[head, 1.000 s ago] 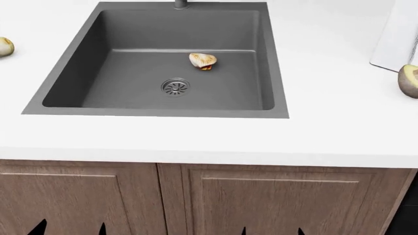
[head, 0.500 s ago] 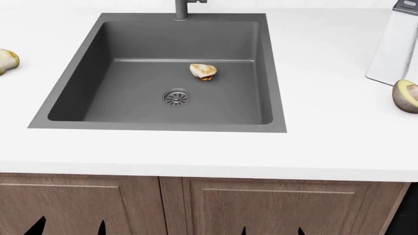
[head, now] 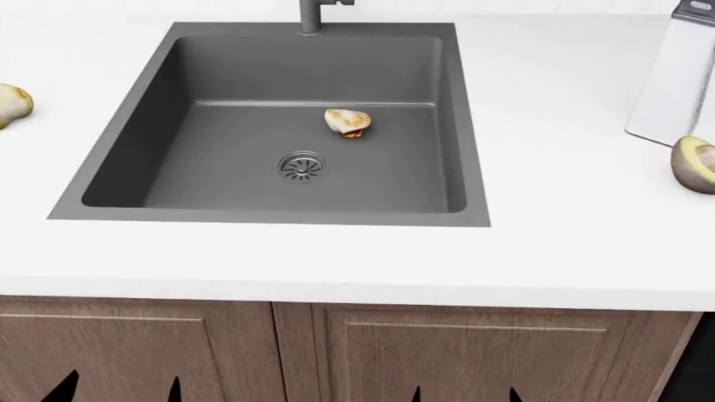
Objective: Turn on the sink faucet.
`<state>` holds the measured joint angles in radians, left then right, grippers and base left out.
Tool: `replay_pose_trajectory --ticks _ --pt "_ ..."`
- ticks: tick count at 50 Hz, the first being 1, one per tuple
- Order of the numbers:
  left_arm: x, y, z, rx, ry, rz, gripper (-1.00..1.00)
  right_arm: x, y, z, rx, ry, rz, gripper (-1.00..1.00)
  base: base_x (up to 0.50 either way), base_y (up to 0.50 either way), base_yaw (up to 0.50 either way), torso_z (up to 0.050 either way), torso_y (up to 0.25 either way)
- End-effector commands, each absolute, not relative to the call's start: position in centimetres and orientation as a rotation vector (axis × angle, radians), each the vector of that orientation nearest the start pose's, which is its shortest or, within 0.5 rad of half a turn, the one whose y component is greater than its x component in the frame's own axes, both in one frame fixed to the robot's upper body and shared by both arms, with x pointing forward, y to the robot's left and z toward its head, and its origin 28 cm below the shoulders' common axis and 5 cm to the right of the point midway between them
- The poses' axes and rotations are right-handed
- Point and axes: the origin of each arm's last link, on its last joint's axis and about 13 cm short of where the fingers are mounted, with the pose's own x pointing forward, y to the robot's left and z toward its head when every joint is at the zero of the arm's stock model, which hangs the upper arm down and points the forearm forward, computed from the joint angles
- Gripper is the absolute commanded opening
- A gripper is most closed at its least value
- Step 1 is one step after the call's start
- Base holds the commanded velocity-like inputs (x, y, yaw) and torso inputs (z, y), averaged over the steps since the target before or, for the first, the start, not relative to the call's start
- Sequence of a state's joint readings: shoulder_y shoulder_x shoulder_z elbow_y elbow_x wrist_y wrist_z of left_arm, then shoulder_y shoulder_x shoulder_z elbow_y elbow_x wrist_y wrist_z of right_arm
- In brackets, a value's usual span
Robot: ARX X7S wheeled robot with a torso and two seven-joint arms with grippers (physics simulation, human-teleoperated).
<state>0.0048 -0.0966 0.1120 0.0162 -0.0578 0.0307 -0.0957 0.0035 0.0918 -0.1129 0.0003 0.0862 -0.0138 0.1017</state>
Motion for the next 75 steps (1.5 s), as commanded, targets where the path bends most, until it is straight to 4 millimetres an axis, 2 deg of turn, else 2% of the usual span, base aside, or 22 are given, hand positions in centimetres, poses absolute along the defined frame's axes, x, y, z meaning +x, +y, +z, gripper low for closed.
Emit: replay_pose_trajectory --ticks 1,5,6,10,14,19,20,21,26,28,30,31,34,37,39,43,50,56,64,70,75 --pt "20.7 20.8 1.6 0.022 -0.035 -0.014 1.0 21.0 -9.4 1.3 -0.021 -0.003 0.022 1.0 0.0 0.0 0.0 0.0 0.0" --pt "21.0 20.5 1.7 0.021 -0.023 -0.007 1.0 21.1 -9.4 1.5 -0.017 -0.001 0.013 1.0 0.0 0.0 0.0 0.0 0.0" --pt "21.0 20.7 2.1 0.016 -0.024 -0.004 1.0 21.1 -9.4 2.1 -0.011 -0.01 0.01 1.0 0.0 0.0 0.0 0.0 0.0" --pt "21.2 21.0 5.3 -0.043 -0.049 -0.009 1.0 21.2 -9.4 5.1 -0.042 -0.064 0.025 1.0 0.0 0.0 0.0 0.0 0.0" --pt "21.9 22.7 9.3 0.084 -0.088 -0.036 1.0 21.3 -11.5 9.7 -0.102 -0.093 0.024 1.0 0.0 0.0 0.0 0.0 0.0" --pt "22.5 25.3 12.0 0.245 -0.069 -0.02 1.0 20.6 -14.1 13.5 -0.229 -0.092 0.039 1.0 0.0 0.0 0.0 0.0 0.0" --pt "21.9 26.5 12.8 0.299 -0.07 -0.029 1.0 20.3 -14.9 14.9 -0.245 -0.105 0.04 1.0 0.0 0.0 0.0 0.0 0.0" --pt "21.8 26.7 13.0 0.313 -0.064 -0.031 1.0 20.2 -15.1 15.2 -0.265 -0.104 0.038 1.0 0.0 0.0 0.0 0.0 0.0" --pt "21.7 27.8 17.4 0.369 -0.098 -0.062 1.0 20.4 -16.5 19.6 -0.354 -0.134 0.052 1.0 0.0 0.0 0.0 0.0 0.0" --pt "21.8 28.8 18.6 0.381 -0.073 -0.09 1.0 20.7 -16.8 21.2 -0.328 -0.192 0.094 1.0 0.0 0.0 0.0 0.0 0.0" --pt "22.5 28.7 19.4 0.384 -0.08 -0.086 1.0 21.1 -17.2 22.1 -0.37 -0.185 0.073 1.0 0.0 0.0 0.0 0.0 0.0" --pt "22.7 29.1 20.6 0.376 -0.083 -0.09 1.0 21.5 -17.6 23.0 -0.361 -0.19 0.077 1.0 0.0 0.0 0.0 0.0 0.0" --pt "23.7 29.3 22.4 0.387 -0.097 -0.085 1.0 21.9 -18.2 24.3 -0.383 -0.171 0.076 1.0 0.0 0.0 0.0 0.0 0.0" --pt "24.4 29.7 22.6 0.375 -0.09 -0.064 1.0 21.7 -18.4 25.1 -0.309 -0.176 0.075 1.0 0.0 0.0 0.0 0.0 0.0" --pt "24.6 29.8 22.6 0.375 -0.084 -0.059 1.0 21.7 -18.5 25.2 -0.362 -0.163 0.066 1.0 0.0 0.0 0.0 0.0 0.0" --pt "24.9 30.3 23.5 0.371 -0.093 -0.039 1.0 21.9 -18.7 25.8 -0.385 -0.155 0.054 1.0 0.0 0.0 0.0 0.0 0.0" --pt "25.7 30.5 23.8 0.353 -0.084 -0.007 1.0 22.4 -18.7 27.0 -0.401 -0.156 0.044 1.0 0.0 0.0 0.0 0.0 0.0" --pt "26.0 30.4 23.6 0.349 -0.065 -0.009 1.0 22.5 -19.2 26.5 -0.399 -0.128 0.031 1.0 0.17 0.18 0.0 0.0 0.0" --pt "26.3 30.1 23.9 0.354 -0.066 -0.003 1.0 22.2 -19.3 26.8 -0.393 -0.128 0.025 1.0 0.34 0.39 0.0 0.0 0.0" --pt "25.9 30.7 24.0 0.352 -0.069 -0.007 1.0 22.1 -19.5 26.6 -0.385 -0.128 0.003 1.0 0.39 0.26 0.0 0.0 0.0" --pt "26.3 30.1 24.1 0.355 -0.07 -0.011 1.0 21.8 -19.6 26.6 -0.366 -0.127 -0.022 1.0 0.43 0.0 0.0 0.0 0.0"
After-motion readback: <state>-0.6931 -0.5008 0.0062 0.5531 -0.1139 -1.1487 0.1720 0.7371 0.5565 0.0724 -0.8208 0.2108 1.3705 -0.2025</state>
